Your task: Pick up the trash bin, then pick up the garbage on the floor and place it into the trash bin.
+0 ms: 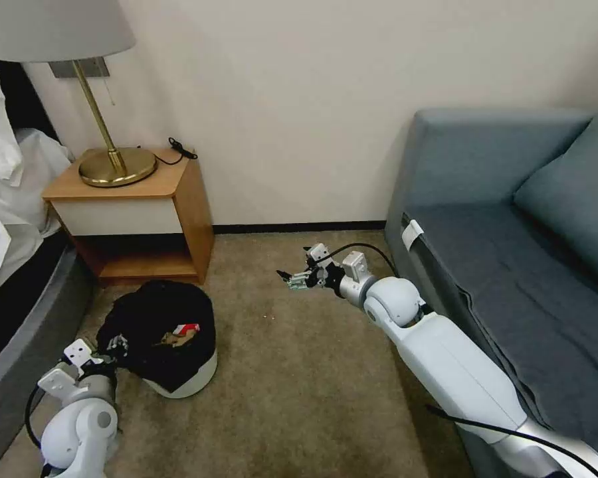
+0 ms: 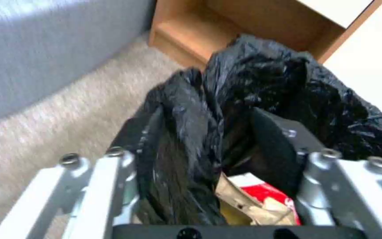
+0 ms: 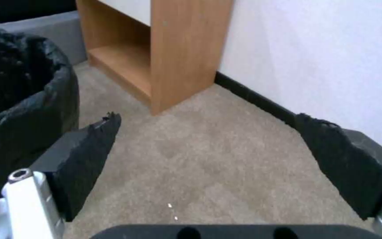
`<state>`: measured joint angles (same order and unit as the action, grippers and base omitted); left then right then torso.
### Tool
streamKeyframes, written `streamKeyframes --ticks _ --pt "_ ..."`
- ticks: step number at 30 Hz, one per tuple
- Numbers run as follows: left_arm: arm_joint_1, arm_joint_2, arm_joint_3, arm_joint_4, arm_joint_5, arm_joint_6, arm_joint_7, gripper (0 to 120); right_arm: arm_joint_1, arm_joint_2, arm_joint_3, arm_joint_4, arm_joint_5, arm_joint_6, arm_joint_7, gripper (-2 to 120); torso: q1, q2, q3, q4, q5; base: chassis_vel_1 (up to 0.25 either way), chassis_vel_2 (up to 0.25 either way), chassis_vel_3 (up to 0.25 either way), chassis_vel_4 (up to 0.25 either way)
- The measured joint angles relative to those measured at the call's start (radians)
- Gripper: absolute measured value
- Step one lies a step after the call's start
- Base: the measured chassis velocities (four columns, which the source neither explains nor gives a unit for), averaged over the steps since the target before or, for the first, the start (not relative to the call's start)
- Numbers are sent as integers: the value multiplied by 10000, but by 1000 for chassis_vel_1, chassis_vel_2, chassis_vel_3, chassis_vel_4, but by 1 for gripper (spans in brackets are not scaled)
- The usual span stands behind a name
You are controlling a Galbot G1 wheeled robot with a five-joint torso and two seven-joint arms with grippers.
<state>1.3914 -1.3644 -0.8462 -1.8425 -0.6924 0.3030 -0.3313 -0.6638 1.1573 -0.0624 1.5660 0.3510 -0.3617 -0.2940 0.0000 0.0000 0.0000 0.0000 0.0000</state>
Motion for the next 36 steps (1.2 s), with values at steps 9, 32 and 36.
streamKeyframes --ticks 9,32,36 --pt "160 -33 -47 -491 2562 -737 227 98 -495 182 790 157 770 -30 319 100 -1 0 0 0 1 0 0 0 0" --pt "-945 286 2906 -244 4484 -2410 2185 100 -2374 1744 2532 -493 2980 597 1673 100 0 0 0 0 0 0 0 0 0" --pt "-1216 124 3210 136 4840 -2410 2094 100 -2318 2106 2631 -1144 2771 974 1597 100 0 0 0 -1 0 0 0 0 0"
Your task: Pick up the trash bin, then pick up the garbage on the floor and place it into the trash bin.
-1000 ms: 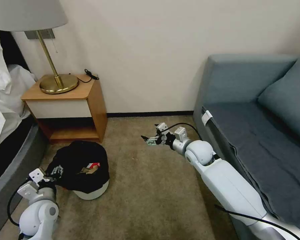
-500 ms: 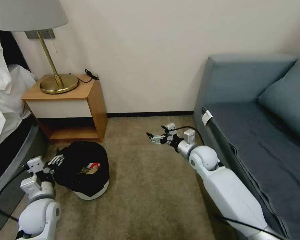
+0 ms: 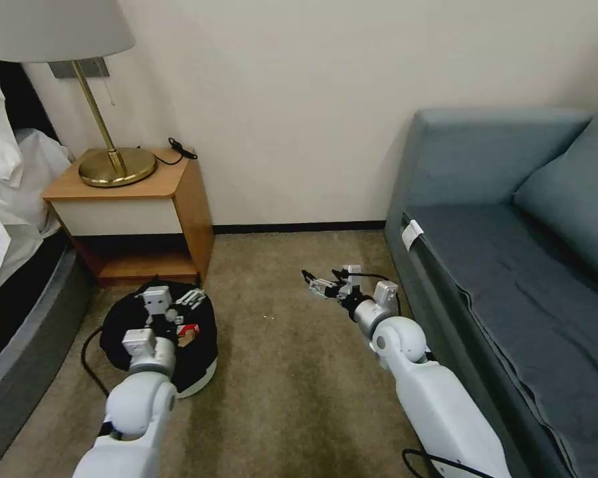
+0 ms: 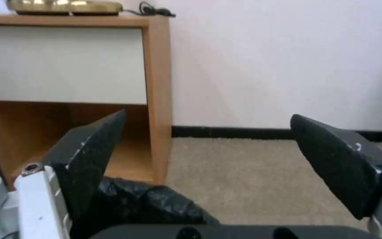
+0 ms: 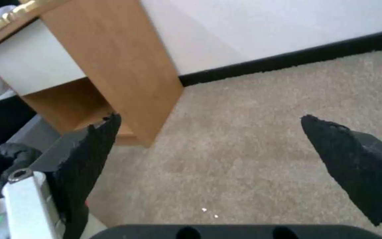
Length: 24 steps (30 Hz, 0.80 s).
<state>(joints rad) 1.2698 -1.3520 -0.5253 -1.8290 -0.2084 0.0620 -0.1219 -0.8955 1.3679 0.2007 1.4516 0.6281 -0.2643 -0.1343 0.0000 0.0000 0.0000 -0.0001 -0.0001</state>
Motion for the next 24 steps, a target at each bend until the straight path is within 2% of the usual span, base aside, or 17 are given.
streamKeyframes --ticks 6,24 --pt "-31 -38 47 361 250 -75 -164 100 44 311 75 -613 -313 545 -282 100 0 0 0 1 0 0 0 0 0" --pt "-30 -5 -28 455 245 -72 -294 100 80 523 224 -872 -520 638 -306 100 0 0 0 1 0 0 0 0 0"
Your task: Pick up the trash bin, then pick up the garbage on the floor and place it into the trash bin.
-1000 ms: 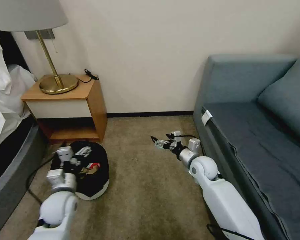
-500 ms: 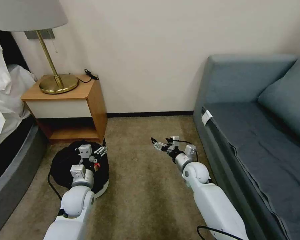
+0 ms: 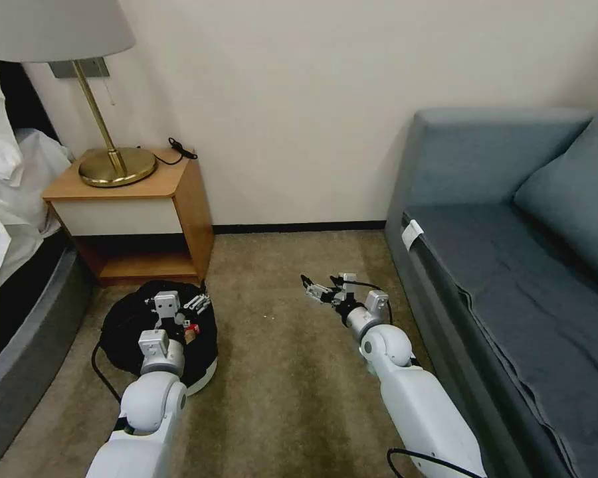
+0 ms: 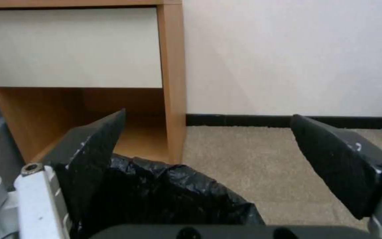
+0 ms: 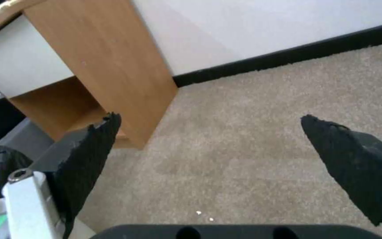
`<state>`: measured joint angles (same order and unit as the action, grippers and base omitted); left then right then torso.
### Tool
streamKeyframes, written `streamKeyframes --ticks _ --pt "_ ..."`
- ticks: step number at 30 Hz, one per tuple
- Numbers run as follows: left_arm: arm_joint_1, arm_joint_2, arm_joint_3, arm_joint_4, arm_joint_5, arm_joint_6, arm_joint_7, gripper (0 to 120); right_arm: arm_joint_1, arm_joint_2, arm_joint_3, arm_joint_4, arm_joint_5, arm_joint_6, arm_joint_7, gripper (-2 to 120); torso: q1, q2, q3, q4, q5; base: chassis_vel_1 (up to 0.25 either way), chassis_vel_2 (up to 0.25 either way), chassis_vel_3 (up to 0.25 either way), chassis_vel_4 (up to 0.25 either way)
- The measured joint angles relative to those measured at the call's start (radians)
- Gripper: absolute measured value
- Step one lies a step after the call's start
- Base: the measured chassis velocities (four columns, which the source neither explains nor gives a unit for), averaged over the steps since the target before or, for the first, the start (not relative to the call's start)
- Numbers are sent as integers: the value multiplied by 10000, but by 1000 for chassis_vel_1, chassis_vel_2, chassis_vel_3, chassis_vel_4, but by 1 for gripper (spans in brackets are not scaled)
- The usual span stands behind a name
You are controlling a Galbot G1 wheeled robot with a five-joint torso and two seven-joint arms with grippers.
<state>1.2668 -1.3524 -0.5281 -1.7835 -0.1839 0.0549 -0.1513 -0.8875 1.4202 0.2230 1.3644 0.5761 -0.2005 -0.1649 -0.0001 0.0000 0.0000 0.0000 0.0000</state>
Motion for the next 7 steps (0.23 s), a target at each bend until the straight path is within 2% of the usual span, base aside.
streamKeyframes --ticks 7 --pt "4 0 -5 -3 -5 5 -2 100 4 -6 -10 12 0 -8 -4 100 0 0 0 0 0 0 0 0 0"
